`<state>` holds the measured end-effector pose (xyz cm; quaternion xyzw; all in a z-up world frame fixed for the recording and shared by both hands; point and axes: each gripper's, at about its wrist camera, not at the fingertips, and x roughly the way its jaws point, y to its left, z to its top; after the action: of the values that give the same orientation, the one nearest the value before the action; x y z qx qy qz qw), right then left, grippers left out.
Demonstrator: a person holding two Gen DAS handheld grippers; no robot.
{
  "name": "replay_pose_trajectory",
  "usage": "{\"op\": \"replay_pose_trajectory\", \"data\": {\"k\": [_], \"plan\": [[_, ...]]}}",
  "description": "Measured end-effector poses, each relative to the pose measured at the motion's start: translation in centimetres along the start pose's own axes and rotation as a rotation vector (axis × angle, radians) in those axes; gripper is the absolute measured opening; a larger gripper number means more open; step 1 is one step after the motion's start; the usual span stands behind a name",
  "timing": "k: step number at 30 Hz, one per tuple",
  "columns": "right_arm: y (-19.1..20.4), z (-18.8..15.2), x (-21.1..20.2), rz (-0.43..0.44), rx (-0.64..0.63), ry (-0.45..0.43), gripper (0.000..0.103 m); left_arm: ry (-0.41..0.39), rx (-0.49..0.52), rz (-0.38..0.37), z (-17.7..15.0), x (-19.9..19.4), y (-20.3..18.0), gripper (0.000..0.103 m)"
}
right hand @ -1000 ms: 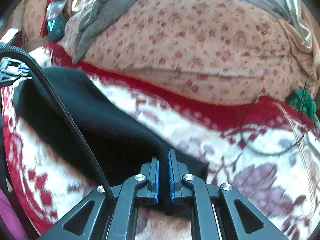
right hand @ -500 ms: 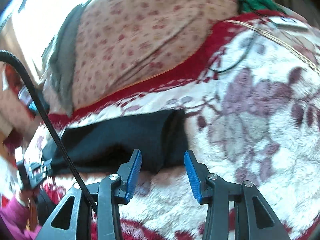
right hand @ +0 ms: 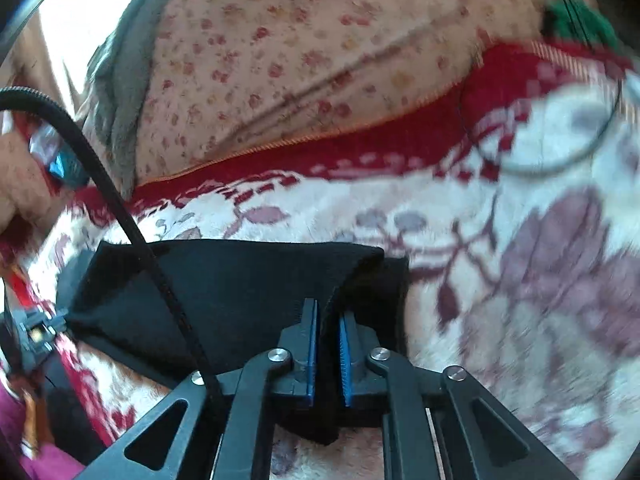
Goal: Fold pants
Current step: 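Open both grippers and withdraw them from the folded pants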
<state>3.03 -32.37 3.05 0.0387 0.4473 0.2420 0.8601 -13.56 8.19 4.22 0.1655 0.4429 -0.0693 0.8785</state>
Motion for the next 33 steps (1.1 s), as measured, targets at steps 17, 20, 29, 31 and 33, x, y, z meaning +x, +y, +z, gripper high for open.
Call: {"op": "replay_pose_trajectory", "data": {"k": [17,20,29,31,33], "plan": [[-0.4,0.3,-2.2,-0.204,0.032,-0.023,0.037,-0.036,-0.338,-0.206,-1.6,-2.3,3.4,0.020],[2.2,0.3,-3.7,-0.051,0.043,-0.089,0.037,-0.075,-0.428,-0.215,-2.6,-4.7,5.8,0.037],[17.7,-1.8,2.0,0.485,-0.137,0.053,0.038,-0.115,-0.830,-0.153,-6.5,-5.8,14.9,0.049],[21.3,-2.6,3.2,0.473,-0.222,0.065,0.038,-0.114,-0.900,-0.155,-7.1,-5.0,16.1,0.049],[24.8,-3.4,4.2,0.417,-0.342,0.064,0.038,-0.109,-0.952,-0.147,-7.6,-4.2,16.9,0.049]]}}
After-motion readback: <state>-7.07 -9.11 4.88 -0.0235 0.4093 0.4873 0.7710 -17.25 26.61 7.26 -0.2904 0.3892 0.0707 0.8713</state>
